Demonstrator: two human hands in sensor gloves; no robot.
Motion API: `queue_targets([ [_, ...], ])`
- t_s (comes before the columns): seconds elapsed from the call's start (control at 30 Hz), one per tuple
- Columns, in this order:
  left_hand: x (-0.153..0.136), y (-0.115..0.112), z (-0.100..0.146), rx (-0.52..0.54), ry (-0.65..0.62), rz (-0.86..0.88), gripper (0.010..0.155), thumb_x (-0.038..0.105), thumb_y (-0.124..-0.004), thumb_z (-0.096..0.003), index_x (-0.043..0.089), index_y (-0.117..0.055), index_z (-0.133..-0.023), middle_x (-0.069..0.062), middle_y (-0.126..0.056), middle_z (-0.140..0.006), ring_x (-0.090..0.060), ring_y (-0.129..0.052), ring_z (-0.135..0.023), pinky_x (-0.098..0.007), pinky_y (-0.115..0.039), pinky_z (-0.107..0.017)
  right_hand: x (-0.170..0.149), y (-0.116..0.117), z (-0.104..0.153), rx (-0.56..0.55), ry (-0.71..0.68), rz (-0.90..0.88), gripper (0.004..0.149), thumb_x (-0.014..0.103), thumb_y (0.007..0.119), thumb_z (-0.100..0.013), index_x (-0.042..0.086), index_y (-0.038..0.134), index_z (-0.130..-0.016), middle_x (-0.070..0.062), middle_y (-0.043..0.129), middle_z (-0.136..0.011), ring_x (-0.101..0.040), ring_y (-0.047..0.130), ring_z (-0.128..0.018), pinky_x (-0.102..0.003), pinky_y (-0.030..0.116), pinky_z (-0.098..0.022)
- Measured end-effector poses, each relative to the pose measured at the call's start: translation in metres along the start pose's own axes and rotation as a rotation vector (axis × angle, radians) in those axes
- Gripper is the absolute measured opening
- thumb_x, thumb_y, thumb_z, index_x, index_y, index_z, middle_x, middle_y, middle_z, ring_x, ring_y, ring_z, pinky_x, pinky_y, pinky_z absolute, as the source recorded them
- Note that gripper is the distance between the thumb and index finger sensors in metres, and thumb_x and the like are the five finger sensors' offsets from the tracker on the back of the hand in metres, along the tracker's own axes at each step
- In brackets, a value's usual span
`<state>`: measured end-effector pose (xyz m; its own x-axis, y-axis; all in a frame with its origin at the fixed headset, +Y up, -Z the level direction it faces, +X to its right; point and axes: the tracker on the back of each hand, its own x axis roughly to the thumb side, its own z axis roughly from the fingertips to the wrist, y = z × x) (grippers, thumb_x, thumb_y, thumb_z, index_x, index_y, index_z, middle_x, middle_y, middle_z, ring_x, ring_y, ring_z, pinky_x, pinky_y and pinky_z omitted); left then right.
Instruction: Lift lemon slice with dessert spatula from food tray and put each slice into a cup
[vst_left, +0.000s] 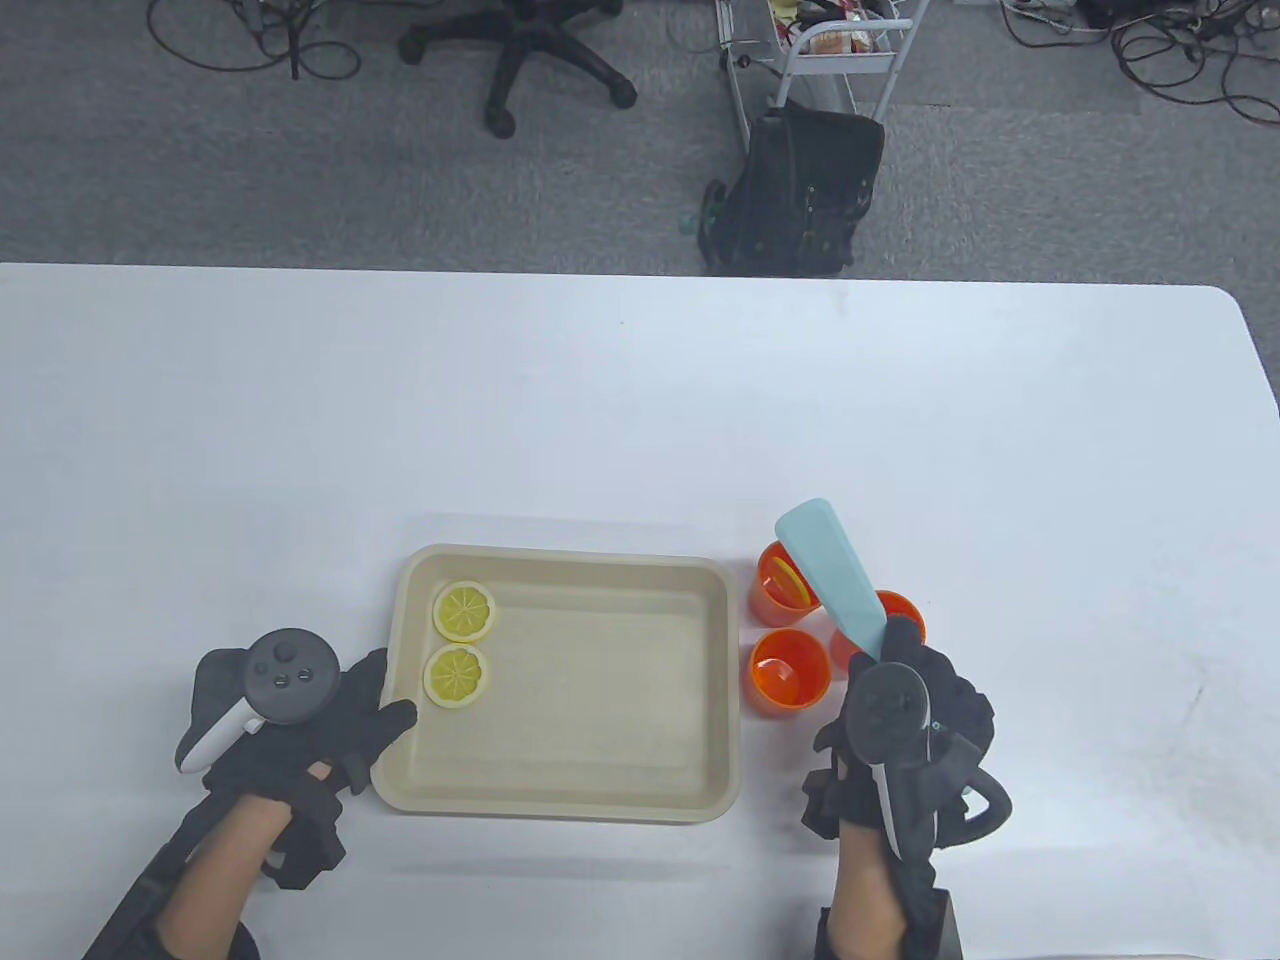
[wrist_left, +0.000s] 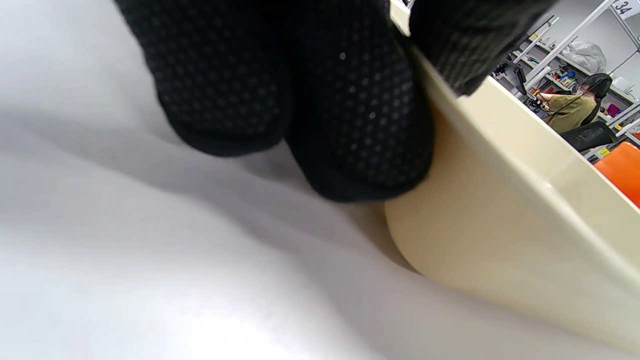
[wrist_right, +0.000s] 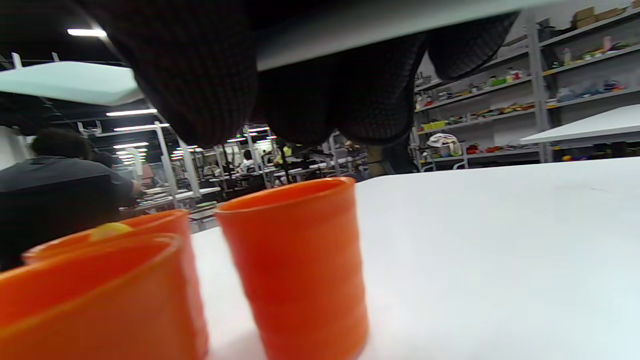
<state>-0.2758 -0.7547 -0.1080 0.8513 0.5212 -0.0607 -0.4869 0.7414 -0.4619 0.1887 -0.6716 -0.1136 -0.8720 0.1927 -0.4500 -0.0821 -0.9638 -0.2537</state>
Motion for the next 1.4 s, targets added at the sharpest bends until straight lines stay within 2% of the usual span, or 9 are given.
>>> queue_targets([
  [0.27, 0.000, 0.000, 0.000, 0.000, 0.000, 0.000, 0.077, 0.048, -0.080, -0.0561, 0.001, -0.052, -0.109, -0.001, -0.096, -0.070, -0.005, -0.109, -0.040, -0.032, -0.096, -0.036, 0.037, -0.005, 0.026, -0.002, -0.224, 0.016, 0.057, 0.038, 0.091, -0.043, 0.024, 0.078, -0.097, -0.008, 0.090, -0.086, -0.027, 0.096, -0.074, -0.061, 0.063, -0.071],
  [0.5, 0.000, 0.000, -0.001, 0.000, 0.001, -0.004, 0.077, 0.048, -0.080, -0.0562, 0.001, -0.052, -0.109, -0.001, -0.096, -0.070, -0.005, -0.109, -0.040, -0.032, -0.095, -0.036, 0.075, 0.009, 0.054, 0.068, -0.496, 0.120, 0.057, 0.038, 0.091, -0.043, 0.027, 0.077, -0.097, -0.005, 0.088, -0.089, -0.028, 0.094, -0.079, -0.065, 0.054, -0.074],
  [0.67, 0.000, 0.000, -0.001, 0.001, 0.001, -0.005, 0.077, 0.048, -0.080, -0.0561, 0.001, -0.052, -0.109, -0.001, -0.096, -0.070, -0.005, -0.109, -0.040, -0.033, -0.095, -0.036, 0.097, 0.024, 0.073, 0.093, -0.600, 0.256, 0.056, 0.038, 0.090, -0.043, 0.029, 0.077, -0.097, -0.005, 0.088, -0.090, -0.028, 0.093, -0.081, -0.066, 0.051, -0.075],
  [1.0, 0.000, 0.000, -0.001, -0.002, 0.000, -0.004, 0.077, 0.048, -0.080, -0.0561, 0.001, -0.052, -0.109, -0.001, -0.096, -0.070, -0.006, -0.109, -0.040, -0.034, -0.095, -0.037, 0.122, 0.051, 0.094, 0.098, -0.709, 0.474, 0.056, 0.037, 0.089, -0.042, 0.033, 0.077, -0.096, -0.004, 0.085, -0.093, -0.030, 0.088, -0.088, -0.068, 0.046, -0.076],
  [1.17, 0.000, 0.000, -0.001, -0.003, 0.000, -0.003, 0.077, 0.048, -0.081, -0.0559, 0.001, -0.053, -0.109, -0.001, -0.096, -0.070, -0.005, -0.109, -0.039, -0.033, -0.096, -0.037, 0.128, 0.060, 0.097, 0.089, -0.724, 0.521, 0.056, 0.037, 0.090, -0.042, 0.033, 0.077, -0.096, -0.004, 0.085, -0.093, -0.030, 0.087, -0.088, -0.069, 0.045, -0.076],
  [1.4, 0.000, 0.000, -0.001, -0.007, 0.001, -0.001, 0.076, 0.048, -0.081, -0.0558, 0.001, -0.053, -0.109, -0.001, -0.097, -0.069, -0.005, -0.109, -0.038, -0.033, -0.096, -0.036, 0.136, 0.067, 0.097, 0.140, -0.735, 0.536, 0.056, 0.037, 0.089, -0.044, 0.033, 0.075, -0.098, -0.004, 0.084, -0.095, -0.030, 0.086, -0.089, -0.069, 0.045, -0.076],
])
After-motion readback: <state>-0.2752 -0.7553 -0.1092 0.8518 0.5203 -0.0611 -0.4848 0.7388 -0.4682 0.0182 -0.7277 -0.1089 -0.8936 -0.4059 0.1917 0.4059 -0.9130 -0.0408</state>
